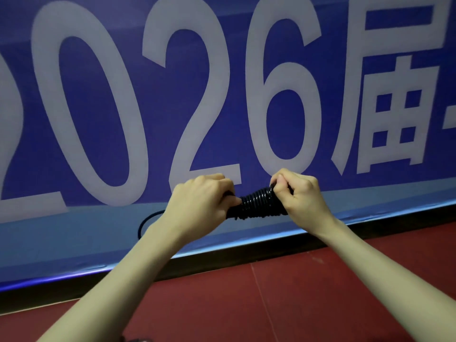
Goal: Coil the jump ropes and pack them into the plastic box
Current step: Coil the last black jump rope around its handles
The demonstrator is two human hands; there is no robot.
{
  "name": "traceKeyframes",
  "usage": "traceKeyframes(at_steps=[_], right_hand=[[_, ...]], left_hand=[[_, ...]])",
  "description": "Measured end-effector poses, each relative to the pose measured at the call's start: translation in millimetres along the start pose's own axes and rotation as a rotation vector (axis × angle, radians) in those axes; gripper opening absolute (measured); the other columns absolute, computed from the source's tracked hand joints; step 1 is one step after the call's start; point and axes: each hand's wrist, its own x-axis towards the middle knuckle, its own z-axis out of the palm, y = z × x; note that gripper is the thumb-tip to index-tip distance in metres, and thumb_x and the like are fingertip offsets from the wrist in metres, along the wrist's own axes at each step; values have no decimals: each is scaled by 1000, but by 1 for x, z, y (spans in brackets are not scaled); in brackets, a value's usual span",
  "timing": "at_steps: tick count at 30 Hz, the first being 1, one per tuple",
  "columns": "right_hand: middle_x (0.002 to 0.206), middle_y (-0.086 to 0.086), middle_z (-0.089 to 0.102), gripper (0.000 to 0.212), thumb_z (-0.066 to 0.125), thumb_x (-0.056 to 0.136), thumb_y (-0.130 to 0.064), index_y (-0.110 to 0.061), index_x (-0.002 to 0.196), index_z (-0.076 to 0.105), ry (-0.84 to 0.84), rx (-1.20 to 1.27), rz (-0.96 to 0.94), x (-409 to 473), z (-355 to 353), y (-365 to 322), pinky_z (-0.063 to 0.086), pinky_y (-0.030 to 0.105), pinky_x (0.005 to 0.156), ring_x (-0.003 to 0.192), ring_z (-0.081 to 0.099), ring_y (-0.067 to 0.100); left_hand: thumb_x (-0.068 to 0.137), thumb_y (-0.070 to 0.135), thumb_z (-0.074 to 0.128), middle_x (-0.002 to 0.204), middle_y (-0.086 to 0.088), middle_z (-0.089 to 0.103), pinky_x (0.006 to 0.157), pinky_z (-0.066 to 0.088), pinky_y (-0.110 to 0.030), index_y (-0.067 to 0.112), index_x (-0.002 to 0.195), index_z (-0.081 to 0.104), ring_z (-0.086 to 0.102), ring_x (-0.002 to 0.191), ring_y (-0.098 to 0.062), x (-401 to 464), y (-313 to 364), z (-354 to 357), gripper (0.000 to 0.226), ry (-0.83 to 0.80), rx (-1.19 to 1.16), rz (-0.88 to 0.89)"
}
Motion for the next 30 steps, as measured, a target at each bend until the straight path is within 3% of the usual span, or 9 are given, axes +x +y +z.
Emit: traceKeyframes(at_steps=[3, 7, 11, 14, 18, 20, 23, 27, 30], right_hand=[[48, -15, 45, 31, 40, 93, -12, 2, 71, 59, -71, 66, 79, 0, -6, -2, 26, 10, 45, 46, 41, 5], [42, -13, 41, 31, 42, 98, -6, 3, 72, 59, -160, 180, 175, -3, -13, -5, 25, 12, 42, 38, 36, 5], [45, -4, 44, 33, 41, 98, -12, 3, 74, 58, -217, 352, 262, -7, -18, -9, 30, 18, 39, 37, 38, 6], [48, 6, 44, 34, 41, 101, -11, 3, 76, 58, -198, 451, 348, -9, -19, -9, 28, 21, 35, 37, 38, 17], [48, 9, 47, 34, 39, 101, -4, 1, 73, 58, -106, 547, 419, -11, -15, -11, 29, 19, 32, 37, 43, 23], [51, 15, 46, 30, 43, 94, -14, -3, 72, 59, -31, 621, 454, -10, -14, -14, 29, 19, 32, 40, 44, 27], [51, 18, 44, 29, 42, 86, -21, -5, 70, 60, 51, 628, 471, -7, -10, -17, 28, 19, 33, 39, 43, 26], [48, 11, 45, 34, 42, 97, -5, -4, 68, 60, 124, 551, 539, -11, 0, -13, 28, 20, 34, 40, 45, 24], [48, 5, 46, 33, 43, 96, -5, -5, 66, 59, 191, 509, 646, -15, 7, -5, 29, 21, 33, 39, 46, 19]], left_hand=[[94, 37, 56, 87, 14, 58, 61, 38, -28, 24, 85, 62, 49, 76, -9, 8, -3, 0, 17, -61, -102, -29], [90, 28, 65, 81, 9, 62, 70, 47, -34, 27, 77, 63, 56, 76, -11, 15, -11, 1, 13, -238, -414, -64], [92, 23, 63, 72, 15, 63, 67, 42, -12, 28, 75, 62, 57, 69, -1, 19, -16, 2, 18, -401, -624, -82], [94, 16, 58, 65, 16, 57, 67, 40, -13, 19, 74, 60, 51, 65, -2, 17, -16, 8, 20, -460, -834, -116], [92, 27, 60, 67, 2, 56, 63, 39, -21, 15, 73, 58, 47, 64, -15, 10, -15, 20, 22, -371, -1054, -178], [90, 15, 53, 64, -7, 48, 54, 33, -21, 24, 63, 57, 38, 57, -14, 5, -14, 30, 29, -297, -1099, -230], [93, 4, 45, 53, 6, 32, 47, 20, -19, 30, 50, 53, 22, 50, -7, -10, -4, 51, 50, -190, -1204, -388], [103, 27, 37, 53, 10, 23, 50, 14, -25, 18, 64, 33, 18, 49, -7, -29, 16, 79, 40, -75, -1228, -501], [104, 33, 32, 54, 11, 27, 48, 19, -21, 18, 65, 29, 20, 50, -8, -33, 28, 89, 42, 13, -1088, -477]])
